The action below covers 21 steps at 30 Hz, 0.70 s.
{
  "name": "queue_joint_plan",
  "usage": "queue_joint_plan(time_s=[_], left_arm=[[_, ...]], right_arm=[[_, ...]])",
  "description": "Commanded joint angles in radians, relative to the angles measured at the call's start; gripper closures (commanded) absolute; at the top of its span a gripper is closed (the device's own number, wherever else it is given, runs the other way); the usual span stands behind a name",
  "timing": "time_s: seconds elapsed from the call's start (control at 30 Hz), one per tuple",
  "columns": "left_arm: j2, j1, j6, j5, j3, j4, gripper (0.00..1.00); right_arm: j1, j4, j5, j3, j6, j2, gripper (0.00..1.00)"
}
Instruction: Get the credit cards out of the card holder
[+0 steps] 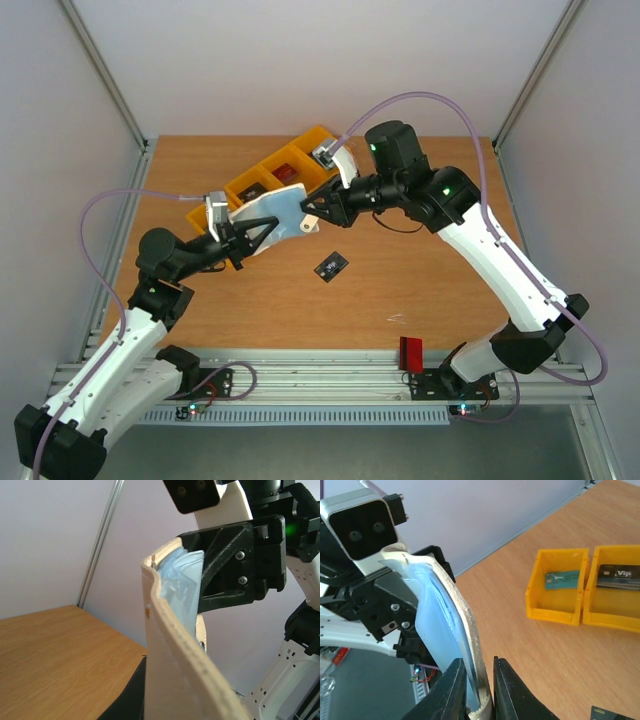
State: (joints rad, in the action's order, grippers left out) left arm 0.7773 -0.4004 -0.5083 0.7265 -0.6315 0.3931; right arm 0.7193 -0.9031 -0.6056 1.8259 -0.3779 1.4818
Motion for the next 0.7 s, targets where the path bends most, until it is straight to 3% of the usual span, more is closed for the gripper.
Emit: queue_joint_plan(time_s=[0.0, 0.2, 0.43, 0.47, 0.53, 0.63, 0.67], left_arm=[[-0.014, -0.003, -0.001, 0.038, -0.002, 0.081, 1.0], [-0.001, -0.003, -0.015, 0.056, -0.01, 0.105, 1.0], [0.003, -0.003, -0.05, 0.002, -0.006, 0.082, 1.0], [0.002, -0.002, -0.055, -0.042, -0.003, 0.059, 0.87], [0.0, 0.003, -0.064, -0.133, 0.005, -0.008, 0.37], [0.0, 0.008, -0.025, -0.231, 0.018, -0.077, 0.01], [-0.002, 0.009, 0.004, -0.255, 0.022, -0.09, 0.01]], right_arm=[[0.024, 0.023, 0.099, -0.006, 0.005, 0.023, 0.85], [0.069, 0.061, 0.001, 0.018, -0.01, 0.084, 0.81], [0.083, 0.126, -0.22, 0.04, 0.004, 0.113, 0.99], [0.083, 0.122, -0.201, 0.043, 0.008, 0.109, 0.99], [0.083, 0.083, -0.102, 0.062, 0.021, 0.103, 0.99], [0.083, -0.029, 0.198, 0.124, 0.077, 0.11, 0.99], [0.083, -0.079, 0.287, 0.158, 0.095, 0.121, 0.99]])
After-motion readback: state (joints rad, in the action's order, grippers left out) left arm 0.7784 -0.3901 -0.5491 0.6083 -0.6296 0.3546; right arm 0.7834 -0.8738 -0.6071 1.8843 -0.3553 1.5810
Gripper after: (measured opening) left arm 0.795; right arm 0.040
